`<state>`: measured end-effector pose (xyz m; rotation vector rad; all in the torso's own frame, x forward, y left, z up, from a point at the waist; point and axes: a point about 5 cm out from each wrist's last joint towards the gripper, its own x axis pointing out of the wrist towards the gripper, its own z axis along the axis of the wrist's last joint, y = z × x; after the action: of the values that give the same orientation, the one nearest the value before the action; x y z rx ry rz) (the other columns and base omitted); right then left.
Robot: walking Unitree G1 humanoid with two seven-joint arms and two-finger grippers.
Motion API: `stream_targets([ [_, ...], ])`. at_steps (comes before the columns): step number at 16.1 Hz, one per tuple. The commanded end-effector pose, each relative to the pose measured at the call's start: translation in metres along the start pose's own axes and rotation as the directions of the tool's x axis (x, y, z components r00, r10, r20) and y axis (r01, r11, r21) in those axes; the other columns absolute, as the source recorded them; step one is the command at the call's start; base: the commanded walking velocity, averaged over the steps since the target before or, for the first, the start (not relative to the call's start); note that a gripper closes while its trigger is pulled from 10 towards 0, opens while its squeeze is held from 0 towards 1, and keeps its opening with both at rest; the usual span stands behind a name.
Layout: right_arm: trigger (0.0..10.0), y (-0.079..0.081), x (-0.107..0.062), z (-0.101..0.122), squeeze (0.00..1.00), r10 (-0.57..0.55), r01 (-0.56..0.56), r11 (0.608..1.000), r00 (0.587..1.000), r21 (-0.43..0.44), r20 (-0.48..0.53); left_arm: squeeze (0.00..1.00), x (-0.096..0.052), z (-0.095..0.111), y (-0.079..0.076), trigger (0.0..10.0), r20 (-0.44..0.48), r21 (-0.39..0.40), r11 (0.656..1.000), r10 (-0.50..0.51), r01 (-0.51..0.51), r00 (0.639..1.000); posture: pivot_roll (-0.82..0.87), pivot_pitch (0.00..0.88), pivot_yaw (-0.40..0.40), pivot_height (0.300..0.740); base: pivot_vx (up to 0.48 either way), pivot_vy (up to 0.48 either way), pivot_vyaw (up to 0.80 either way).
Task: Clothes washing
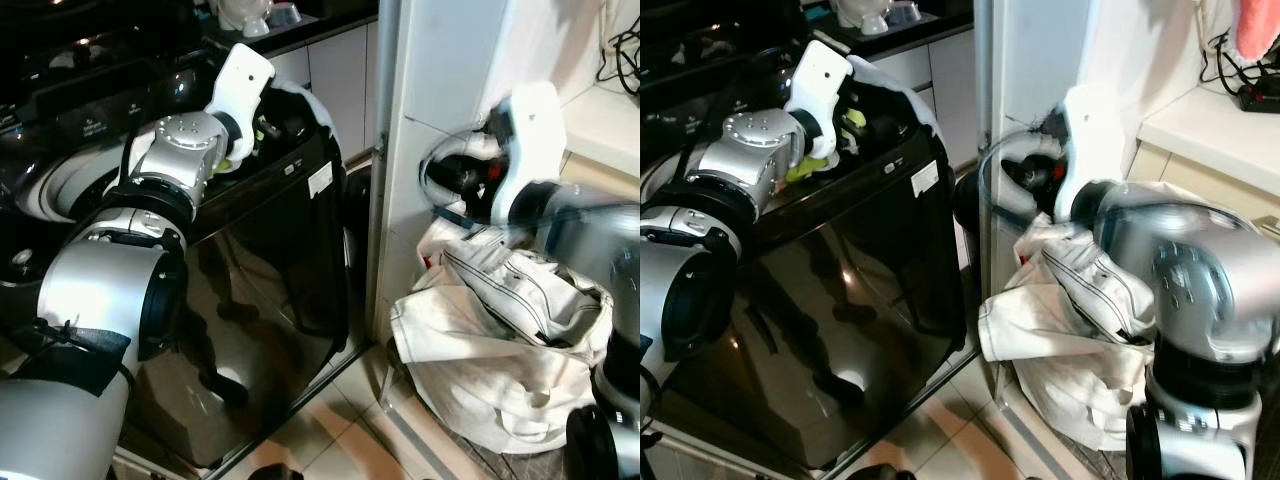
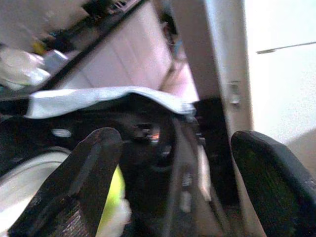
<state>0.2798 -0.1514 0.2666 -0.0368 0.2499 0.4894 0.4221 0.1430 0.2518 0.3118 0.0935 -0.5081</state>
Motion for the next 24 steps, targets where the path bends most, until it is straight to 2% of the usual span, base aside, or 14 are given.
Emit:
stream_targets([
  [1, 10.0, 0.011, -0.003, -0.001, 0.00, 0.058, -0.058, 0.998, 0.998, -0.023, -0.008, 0.00, 0.000, -0.003, 0.000, 10.0, -0.028, -0.023, 1.000, -0.007, 0.006, 1.000, -0.14, 0.000, 0.158, 0.740, 0.000, 0.000, 0.00],
  [4, 10.0, 0.018, -0.012, -0.008, 0.00, 0.069, -0.070, 0.997, 0.997, -0.022, -0.041, 0.00, -0.004, -0.029, 0.006, 10.0, -0.180, 0.046, 0.990, 0.142, -0.136, 0.973, -0.20, 0.000, 0.159, 0.740, 0.000, 0.000, 0.00],
  [9, 10.0, 0.019, -0.021, -0.009, 0.00, 0.065, -0.066, 0.998, 0.995, -0.021, -0.078, 0.00, -0.015, -0.063, 0.015, 10.0, -0.327, 0.031, 0.964, 0.259, -0.264, 0.909, -0.24, 0.000, 0.146, 0.740, 0.000, 0.000, 0.00],
  [11, 10.0, 0.018, -0.020, -0.006, 0.00, 0.052, -0.054, 0.998, 0.996, -0.022, -0.077, 0.00, -0.023, -0.064, 0.030, 10.0, -0.316, 0.067, 0.897, 0.435, -0.438, 0.843, -0.24, 0.000, 0.140, 0.740, 0.000, 0.000, 0.00],
  [12, 10.0, 0.017, -0.019, -0.004, 0.00, 0.040, -0.042, 0.999, 0.996, -0.024, -0.075, 0.00, -0.040, -0.052, 0.058, 10.0, -0.211, 0.297, 0.725, 0.684, -0.621, 0.698, -0.25, 0.000, 0.143, 0.740, 0.000, 0.000, 0.00],
  [13, 10.0, 0.017, -0.018, -0.002, 0.00, 0.034, -0.036, 0.999, 0.997, -0.022, -0.067, 0.00, -0.045, -0.043, 0.067, 10.0, -0.151, 0.312, 0.658, 0.747, -0.686, 0.648, -0.25, 0.000, 0.145, 0.740, 0.000, 0.000, 0.00],
  [14, 10.0, 0.016, -0.018, 0.000, 0.00, 0.025, -0.026, 1.000, 0.998, -0.017, -0.056, 0.00, -0.052, -0.028, 0.078, 10.0, -0.068, 0.297, 0.553, 0.825, -0.778, 0.561, -0.25, 0.000, 0.147, 0.740, 0.000, 0.000, 0.00],
  [16, 10.0, 0.015, -0.016, 0.003, 0.00, 0.008, -0.009, 1.000, 0.999, -0.011, -0.045, 0.00, -0.059, -0.009, 0.087, 10.0, 0.011, 0.242, 0.456, 0.881, -0.856, 0.473, -0.24, 0.000, 0.150, 0.740, 0.000, 0.000, 0.00],
  [17, 10.0, 0.015, -0.015, 0.004, 0.00, 0.003, -0.003, 1.000, 0.999, -0.012, -0.039, 0.00, -0.059, -0.004, 0.088, 10.0, 0.030, 0.231, 0.457, 0.879, -0.859, 0.476, -0.24, 0.000, 0.154, 0.740, 0.000, 0.000, 0.00],
  [18, 10.0, 0.016, -0.015, 0.004, 0.00, 0.005, -0.006, 1.000, 0.999, -0.010, -0.035, 0.00, -0.049, -0.002, 0.080, 10.0, 0.008, 0.142, 0.564, 0.821, -0.814, 0.570, -0.24, 0.000, 0.151, 0.740, 0.000, 0.000, 0.00],
  [19, 10.0, 0.016, -0.015, 0.004, 0.00, 0.008, -0.008, 1.000, 0.999, -0.007, -0.034, 0.00, -0.042, 0.000, 0.073, 10.0, 0.002, 0.091, 0.636, 0.769, -0.766, 0.639, -0.24, 0.000, 0.150, 0.740, 0.000, 0.000, 0.00],
  [20, 10.0, 0.017, -0.016, 0.003, 0.00, 0.008, -0.008, 1.000, 0.999, -0.004, -0.038, 0.00, -0.028, 0.004, 0.057, 10.0, 0.019, -0.007, 0.766, 0.642, -0.642, 0.766, -0.25, 0.000, 0.143, 0.740, 0.000, 0.000, 0.00],
  [22, 10.0, 0.020, -0.019, -0.005, 0.00, 0.014, -0.014, 1.000, 0.999, 0.000, -0.042, 0.00, -0.012, 0.004, 0.034, 10.0, 0.034, -0.114, 0.877, 0.473, -0.467, 0.880, -0.26, 0.000, 0.128, 0.740, 0.000, 0.000, 0.00],
  [24, 10.0, 0.032, -0.027, -0.007, 0.00, 0.061, -0.061, 0.998, 0.998, -0.019, 0.005, 0.00, -0.007, -0.007, 0.024, 10.0, 0.007, -0.117, 0.903, 0.417, -0.414, 0.909, -0.29, 0.000, 0.106, 0.740, 0.000, 0.000, 0.00],
])
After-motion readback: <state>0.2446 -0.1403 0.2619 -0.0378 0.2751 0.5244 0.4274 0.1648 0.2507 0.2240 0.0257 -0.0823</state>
